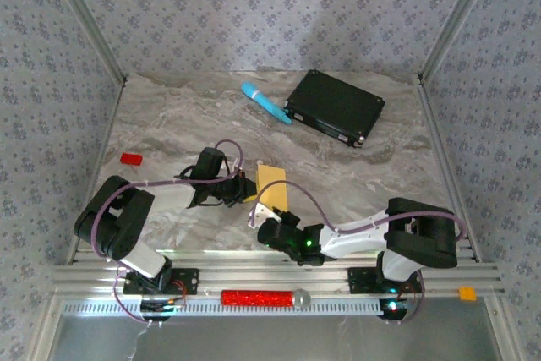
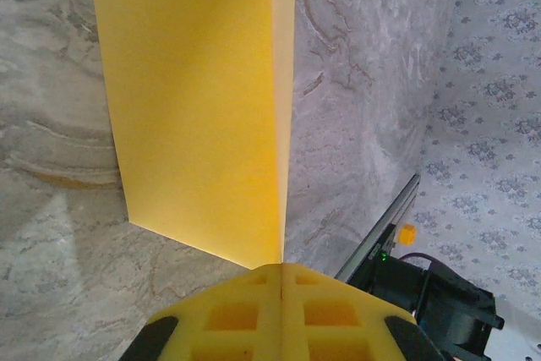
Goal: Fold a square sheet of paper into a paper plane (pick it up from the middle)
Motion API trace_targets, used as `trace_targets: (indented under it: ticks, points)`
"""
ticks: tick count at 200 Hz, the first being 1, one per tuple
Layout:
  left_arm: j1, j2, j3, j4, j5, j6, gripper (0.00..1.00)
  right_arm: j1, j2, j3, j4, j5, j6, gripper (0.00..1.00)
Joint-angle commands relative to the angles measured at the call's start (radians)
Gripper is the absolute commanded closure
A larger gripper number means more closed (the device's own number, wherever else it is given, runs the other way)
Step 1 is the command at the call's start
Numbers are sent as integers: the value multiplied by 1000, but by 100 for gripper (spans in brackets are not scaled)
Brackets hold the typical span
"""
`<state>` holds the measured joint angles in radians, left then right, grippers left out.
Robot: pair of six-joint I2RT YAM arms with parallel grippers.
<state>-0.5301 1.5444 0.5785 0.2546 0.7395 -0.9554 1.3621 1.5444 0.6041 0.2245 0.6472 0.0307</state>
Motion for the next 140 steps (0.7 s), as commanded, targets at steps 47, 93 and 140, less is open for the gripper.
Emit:
trace_targets:
  ticks: [47,93,140]
  points:
    - [2,-28,-10,-5,-11,-3,100,-1,-19,-15,24,11,33,81]
    - [3,-32,-9,-17,-20,-2,97,-9,-31,-18,15,-18,62,92]
    - [9,-90,7,-172,-147,34,57,-67,-82,-27,-24,-223,182,93]
